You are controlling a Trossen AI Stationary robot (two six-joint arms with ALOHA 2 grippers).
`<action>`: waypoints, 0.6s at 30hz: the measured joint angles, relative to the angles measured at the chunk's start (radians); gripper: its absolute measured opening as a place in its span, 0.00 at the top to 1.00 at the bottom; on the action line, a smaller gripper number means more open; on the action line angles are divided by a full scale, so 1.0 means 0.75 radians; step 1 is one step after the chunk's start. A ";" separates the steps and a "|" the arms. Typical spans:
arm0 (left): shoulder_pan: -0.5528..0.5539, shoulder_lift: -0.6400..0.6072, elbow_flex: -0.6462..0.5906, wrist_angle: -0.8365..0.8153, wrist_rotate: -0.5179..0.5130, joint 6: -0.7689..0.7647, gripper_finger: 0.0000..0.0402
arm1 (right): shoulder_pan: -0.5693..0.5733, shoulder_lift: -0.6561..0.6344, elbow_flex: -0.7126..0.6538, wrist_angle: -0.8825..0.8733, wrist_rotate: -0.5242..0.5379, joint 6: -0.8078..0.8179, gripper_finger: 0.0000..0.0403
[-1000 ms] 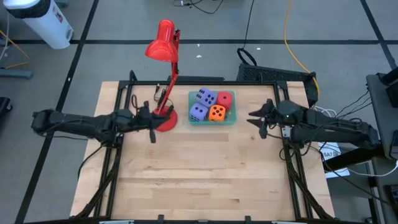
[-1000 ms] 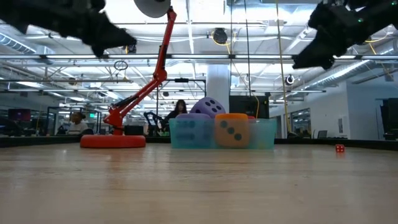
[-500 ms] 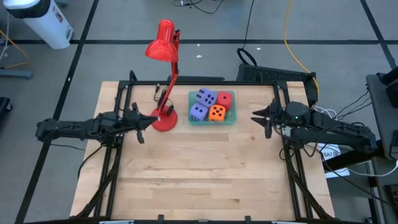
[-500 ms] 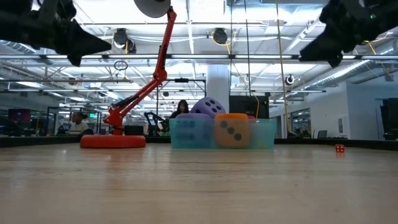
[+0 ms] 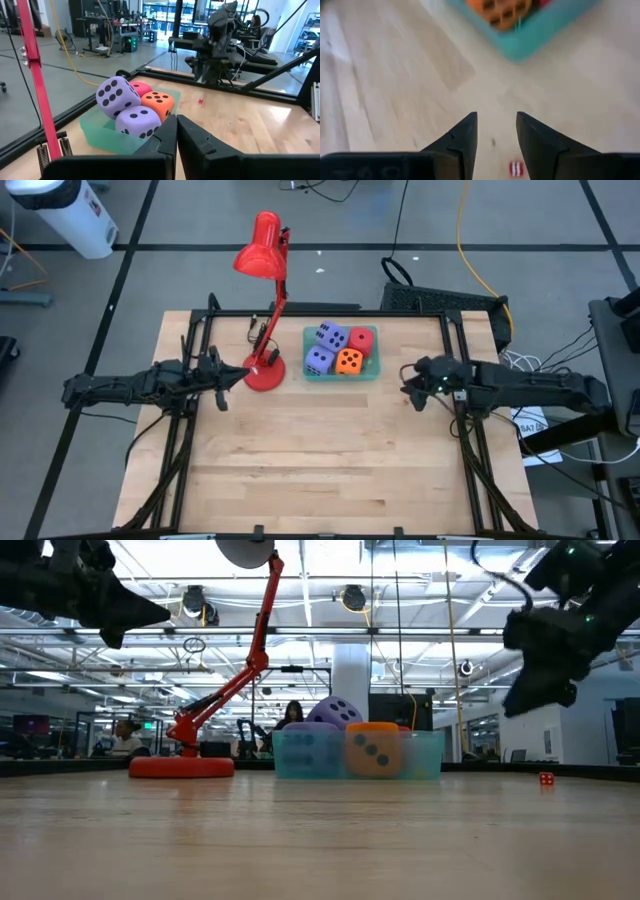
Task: Pick & Place Dice
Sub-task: Put the red small die into the green bin
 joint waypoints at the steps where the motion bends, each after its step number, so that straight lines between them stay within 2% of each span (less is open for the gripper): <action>1: 0.000 0.000 0.000 0.000 0.000 -0.001 0.95 | 0.013 0.036 -0.001 -0.011 0.008 0.023 0.69; 6: 0.000 0.001 0.000 -0.001 0.002 -0.003 0.95 | 0.080 0.208 0.000 -0.031 0.016 0.179 0.69; 10: 0.000 0.001 0.000 -0.001 0.002 -0.001 0.95 | 0.126 0.329 0.000 -0.023 -0.043 0.190 0.66; 18: 0.000 0.001 0.000 -0.001 0.005 0.000 0.95 | 0.130 0.431 0.092 -0.067 -0.048 0.234 0.41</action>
